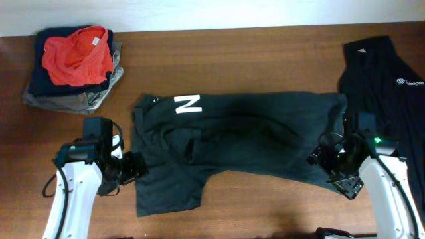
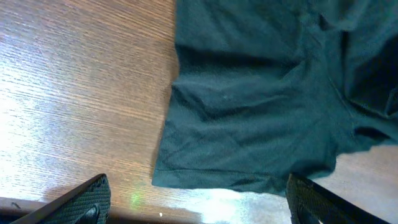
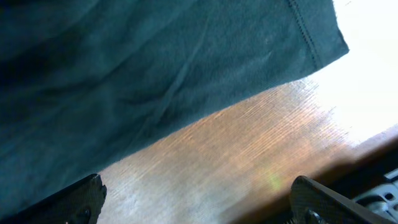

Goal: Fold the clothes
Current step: 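Lower both grippers toward the bottom corners of the shirt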

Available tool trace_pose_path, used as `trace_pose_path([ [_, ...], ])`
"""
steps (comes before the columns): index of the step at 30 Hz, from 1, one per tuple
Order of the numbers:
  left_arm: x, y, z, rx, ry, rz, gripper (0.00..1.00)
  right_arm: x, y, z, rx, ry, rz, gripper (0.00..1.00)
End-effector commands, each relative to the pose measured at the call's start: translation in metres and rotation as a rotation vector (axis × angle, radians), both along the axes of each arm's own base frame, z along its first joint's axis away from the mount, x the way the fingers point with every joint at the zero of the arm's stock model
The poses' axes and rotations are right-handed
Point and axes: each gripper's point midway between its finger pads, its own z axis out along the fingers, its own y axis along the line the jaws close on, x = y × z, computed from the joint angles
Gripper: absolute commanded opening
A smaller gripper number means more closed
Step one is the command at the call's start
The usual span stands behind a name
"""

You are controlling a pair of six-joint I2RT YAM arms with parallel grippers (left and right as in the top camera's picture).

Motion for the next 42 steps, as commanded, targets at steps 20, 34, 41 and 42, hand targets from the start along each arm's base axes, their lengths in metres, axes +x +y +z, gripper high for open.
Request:
trace_pose_path([
  [20,-0.006,0.010,-0.061,-0.010,0.228,0.064,0.75,-0.004,-0.009,-0.010,-0.052,0.007,-0.051,0.99],
  [34,-0.019,0.003,-0.076,-0.043,0.278,0.064,0.73,0.007,-0.010,-0.018,-0.043,0.002,-0.103,0.99],
  [41,-0.017,-0.002,-0.084,-0.066,0.254,0.062,0.73,0.009,-0.011,-0.025,-0.039,0.026,-0.102,0.99],
  [42,-0.016,-0.002,-0.085,-0.063,0.250,0.060,0.72,0.009,-0.011,-0.026,-0.039,0.029,-0.102,0.99],
])
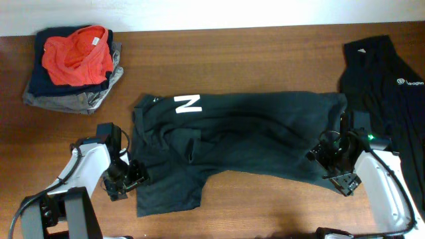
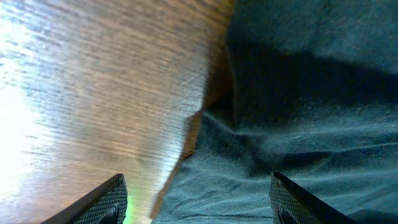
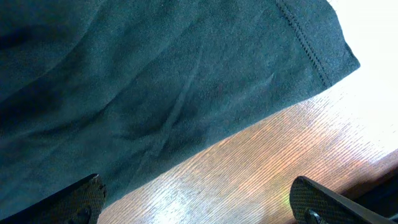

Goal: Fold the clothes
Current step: 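Lower both grippers toward the bottom corners of the shirt, then grasp the bottom left and bottom right hem edges with both grippers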

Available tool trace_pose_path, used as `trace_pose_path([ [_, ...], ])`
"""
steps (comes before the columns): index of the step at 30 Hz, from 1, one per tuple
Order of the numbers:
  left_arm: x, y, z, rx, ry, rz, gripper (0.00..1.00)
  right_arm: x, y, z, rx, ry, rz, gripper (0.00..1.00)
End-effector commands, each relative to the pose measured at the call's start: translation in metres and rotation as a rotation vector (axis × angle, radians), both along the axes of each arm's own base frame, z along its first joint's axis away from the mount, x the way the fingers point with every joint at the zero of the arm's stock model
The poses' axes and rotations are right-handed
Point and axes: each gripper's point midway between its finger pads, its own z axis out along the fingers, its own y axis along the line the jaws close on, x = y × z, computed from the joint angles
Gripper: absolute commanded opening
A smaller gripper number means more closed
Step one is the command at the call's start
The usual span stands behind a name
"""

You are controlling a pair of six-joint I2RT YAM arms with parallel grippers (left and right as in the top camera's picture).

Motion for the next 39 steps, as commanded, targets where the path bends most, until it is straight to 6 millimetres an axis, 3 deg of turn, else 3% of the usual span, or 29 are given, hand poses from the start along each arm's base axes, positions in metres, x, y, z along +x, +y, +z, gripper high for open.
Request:
trace_pose_path([
  [1,0.001,-0.004,-0.002,-0.019,-0.003,0.014,0.72,-0.003,-0.002,-0.005,-0.008,0.022,-0.018,0.99],
  [7,0.005,-0.004,-0.007,-0.002,0.006,0.102,0.70,0.002,-0.003,-0.008,-0.007,0.015,-0.096,0.99],
  [22,0.007,-0.030,-0.025,0.009,0.043,0.028,0.71,0.000,-0.003,-0.033,0.003,0.075,-0.121,0.99],
  [28,0.006,-0.031,-0.025,0.010,0.042,0.021,0.61,-0.003,-0.006,-0.039,-0.005,0.100,-0.132,0.99],
  [32,0.006,-0.031,-0.025,0.010,0.042,0.021,0.61,-0.007,-0.019,-0.038,-0.017,0.104,-0.190,0.99],
  [39,0.008,-0.031,-0.025,0.009,0.035,0.021,0.61,-0.031,-0.045,-0.023,-0.049,0.140,-0.338,0.99],
])
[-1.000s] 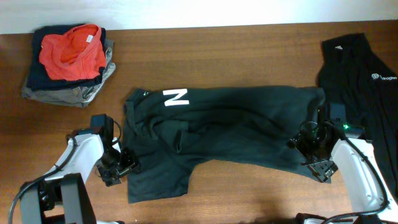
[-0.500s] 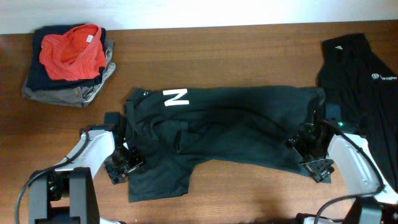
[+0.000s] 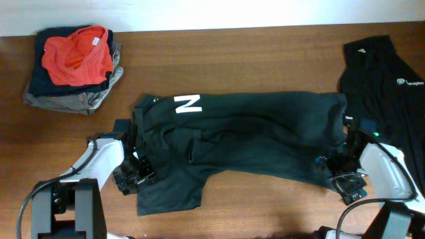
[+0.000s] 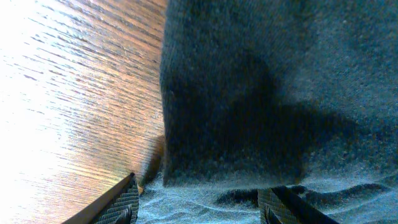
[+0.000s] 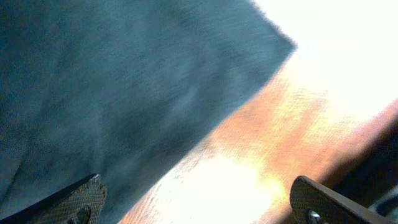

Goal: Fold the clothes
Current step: 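Grasp the bottom left and bottom right hem edges with both grippers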

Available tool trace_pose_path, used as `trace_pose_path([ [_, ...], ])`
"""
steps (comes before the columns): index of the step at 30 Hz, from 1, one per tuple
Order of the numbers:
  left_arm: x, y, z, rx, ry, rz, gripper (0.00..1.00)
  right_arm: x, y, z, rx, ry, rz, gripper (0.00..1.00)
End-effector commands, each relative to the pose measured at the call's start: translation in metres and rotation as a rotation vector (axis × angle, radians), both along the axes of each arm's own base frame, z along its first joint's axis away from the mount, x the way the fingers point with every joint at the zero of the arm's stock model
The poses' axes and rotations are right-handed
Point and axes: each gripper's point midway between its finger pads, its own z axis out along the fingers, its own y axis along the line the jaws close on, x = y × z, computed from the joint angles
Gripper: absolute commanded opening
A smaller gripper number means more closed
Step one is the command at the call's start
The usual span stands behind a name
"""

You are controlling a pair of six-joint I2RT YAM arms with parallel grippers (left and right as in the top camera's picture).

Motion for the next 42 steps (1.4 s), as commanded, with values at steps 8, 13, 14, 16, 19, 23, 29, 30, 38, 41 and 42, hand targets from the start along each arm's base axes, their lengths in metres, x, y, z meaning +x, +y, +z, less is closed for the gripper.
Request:
trace_pose_path([
  [8,-0.003,-0.011,-0.014,-0.052,0.021,0.002,0.61,-0.003,-0.021,-0.002,-0.062,-0.045,-0.091,0.99],
  [13,-0.003,-0.011,-0.014,-0.052,0.020,0.002,0.61,-0.001,-0.022,-0.019,-0.079,-0.081,-0.124,0.99],
  [14,-0.002,-0.011,-0.014,-0.052,0.018,0.002,0.62,0.000,-0.023,-0.022,-0.083,-0.090,-0.124,0.99],
  [16,-0.002,-0.011,-0.014,-0.052,0.017,0.002,0.62,0.001,-0.023,-0.028,-0.090,-0.108,-0.125,0.99],
  [19,-0.002,-0.011,-0.014,-0.052,0.017,0.002,0.62,0.000,-0.023,-0.033,-0.094,-0.113,-0.142,0.99],
  [23,-0.001,-0.011,-0.014,-0.052,0.015,0.002,0.62,-0.002,-0.026,-0.036,-0.120,-0.110,-0.167,0.99],
  [29,-0.001,-0.011,-0.014,-0.053,0.015,0.002,0.61,-0.005,-0.026,-0.046,-0.125,-0.109,-0.168,0.99],
  [30,-0.001,-0.011,-0.014,-0.056,0.015,0.003,0.61,-0.006,-0.026,-0.047,-0.123,-0.103,-0.168,1.00],
  [38,-0.007,-0.014,-0.013,-0.070,0.039,0.005,0.01,-0.013,-0.022,-0.055,-0.104,-0.052,-0.166,0.64],
  [41,-0.012,-0.014,-0.012,-0.072,0.057,-0.005,0.01,-0.018,-0.020,-0.055,-0.096,-0.032,-0.165,0.39],
  [42,-0.013,-0.014,-0.011,-0.072,0.062,-0.005,0.01,-0.019,-0.020,-0.055,-0.095,-0.027,-0.165,0.33],
])
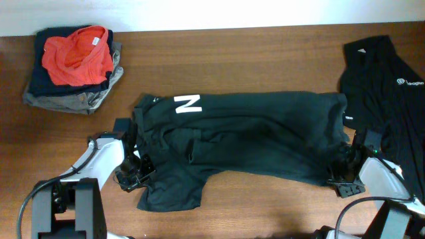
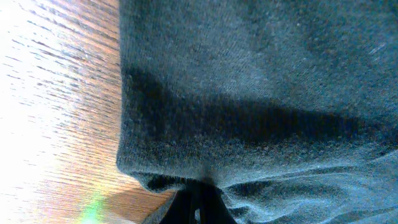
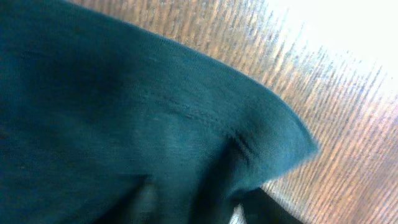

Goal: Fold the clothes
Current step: 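Grasp the bottom left and bottom right hem edges with both grippers, then lift the bottom hem and fold it up toward the top edge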

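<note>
A black T-shirt [image 1: 252,133] with a white N lies spread sideways across the middle of the wooden table [image 1: 232,53]. My left gripper [image 1: 136,176] sits at the shirt's left edge by the sleeve. In the left wrist view it [image 2: 198,196] is shut, pinching a fold of the dark cloth [image 2: 249,93]. My right gripper [image 1: 340,174] is at the shirt's lower right hem corner. In the right wrist view it [image 3: 239,208] is shut on the hem [image 3: 186,118], with most of its fingers hidden by cloth.
A pile of folded clothes [image 1: 73,63] with an orange-red garment on top sits at the back left. Another black garment [image 1: 385,86] with a small logo lies along the right edge, close to my right arm.
Both grippers stood open at the shirt's edges; now both are shut on the cloth. The right one has come down onto the hem corner.
At first both grippers were open above the table beside the shirt, left near the sleeve, right near the lower hem. They then stood closer to the cloth, then open right at its edge. Now each pinches the shirt.
</note>
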Available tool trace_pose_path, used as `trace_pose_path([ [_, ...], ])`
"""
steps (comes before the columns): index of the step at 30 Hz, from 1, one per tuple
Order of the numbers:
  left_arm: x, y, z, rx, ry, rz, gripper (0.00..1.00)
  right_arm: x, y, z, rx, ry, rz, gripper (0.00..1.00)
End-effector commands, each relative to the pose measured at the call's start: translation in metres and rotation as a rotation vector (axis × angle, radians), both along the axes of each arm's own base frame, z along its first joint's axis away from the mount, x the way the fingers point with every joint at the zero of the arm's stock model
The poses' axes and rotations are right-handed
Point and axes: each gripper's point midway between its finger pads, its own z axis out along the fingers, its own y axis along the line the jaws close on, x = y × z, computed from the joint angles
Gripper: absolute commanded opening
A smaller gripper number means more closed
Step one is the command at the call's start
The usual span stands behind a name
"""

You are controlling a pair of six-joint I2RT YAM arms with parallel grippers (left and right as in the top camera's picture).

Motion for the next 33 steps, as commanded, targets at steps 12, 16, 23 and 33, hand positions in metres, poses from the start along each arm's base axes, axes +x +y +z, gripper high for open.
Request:
trace_pose_path([
  [12,-0.017,-0.004,0.003,-0.025,0.062,-0.036,0.01,-0.029,0.002,-0.002,0.010,0.148,-0.020,0.04],
  [16,-0.009,-0.004,0.019,-0.025,0.002,-0.037,0.01,-0.023,-0.001,0.014,0.015,0.160,-0.019,0.04],
  [23,0.014,-0.009,0.058,-0.051,-0.145,-0.032,0.01,-0.007,-0.008,0.040,0.009,0.141,-0.020,0.05],
  [33,0.054,-0.013,0.082,-0.070,-0.303,-0.016,0.01,0.014,-0.016,0.045,-0.019,0.064,-0.022,0.08],
])
